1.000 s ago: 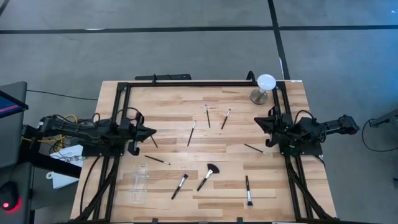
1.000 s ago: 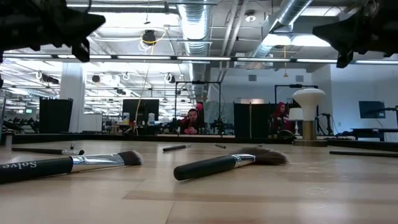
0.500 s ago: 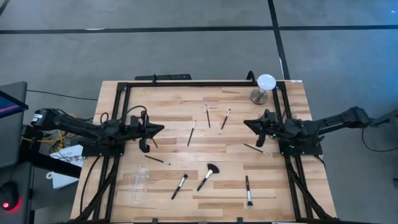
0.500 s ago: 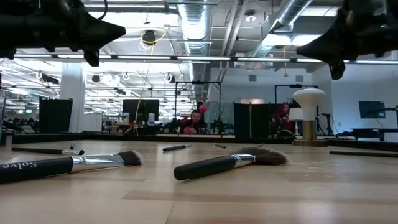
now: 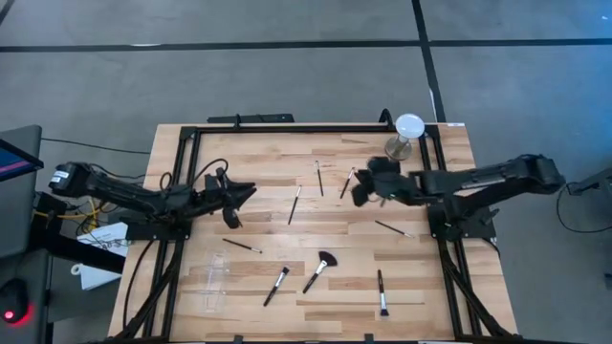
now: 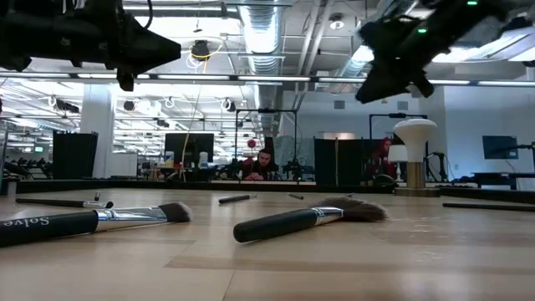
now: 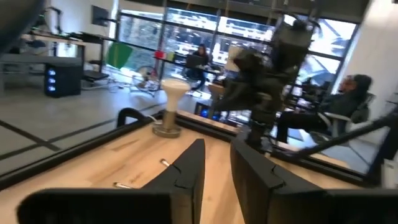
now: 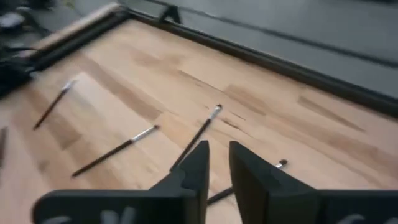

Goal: Put items in baskets/containers
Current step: Put the eyeshadow brush into the transparent organizer

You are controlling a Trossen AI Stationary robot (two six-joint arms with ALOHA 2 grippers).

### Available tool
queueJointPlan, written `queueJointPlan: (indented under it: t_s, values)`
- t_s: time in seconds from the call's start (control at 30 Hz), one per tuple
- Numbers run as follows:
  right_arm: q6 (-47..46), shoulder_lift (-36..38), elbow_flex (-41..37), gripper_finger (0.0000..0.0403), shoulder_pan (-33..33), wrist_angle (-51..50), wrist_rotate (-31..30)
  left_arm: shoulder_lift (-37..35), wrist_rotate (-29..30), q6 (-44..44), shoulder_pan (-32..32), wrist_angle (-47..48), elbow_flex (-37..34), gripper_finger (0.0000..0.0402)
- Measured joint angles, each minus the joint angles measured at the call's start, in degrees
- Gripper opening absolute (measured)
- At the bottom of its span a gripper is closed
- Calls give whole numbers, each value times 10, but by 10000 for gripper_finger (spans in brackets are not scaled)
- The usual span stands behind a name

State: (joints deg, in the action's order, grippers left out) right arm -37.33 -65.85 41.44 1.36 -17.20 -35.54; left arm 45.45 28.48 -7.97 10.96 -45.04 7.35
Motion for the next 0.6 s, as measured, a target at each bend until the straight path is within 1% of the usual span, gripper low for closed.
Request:
queueJointPlan:
  t_s: [0.13, 0.3, 0.5, 0.6]
  values:
    - [-51, -75, 59, 82, -33, -45, 33, 0, 0, 6, 31, 1, 0, 73]
    - [-118, -161, 111, 80, -76, -95, 78, 0, 0, 16, 59, 2, 0, 70]
    - [-139, -271, 168, 79, -124, -182, 152, 0, 0, 17, 66, 6, -9, 70]
    - [-139, -312, 192, 79, -146, -210, 176, -1, 0, 17, 62, 4, -9, 70]
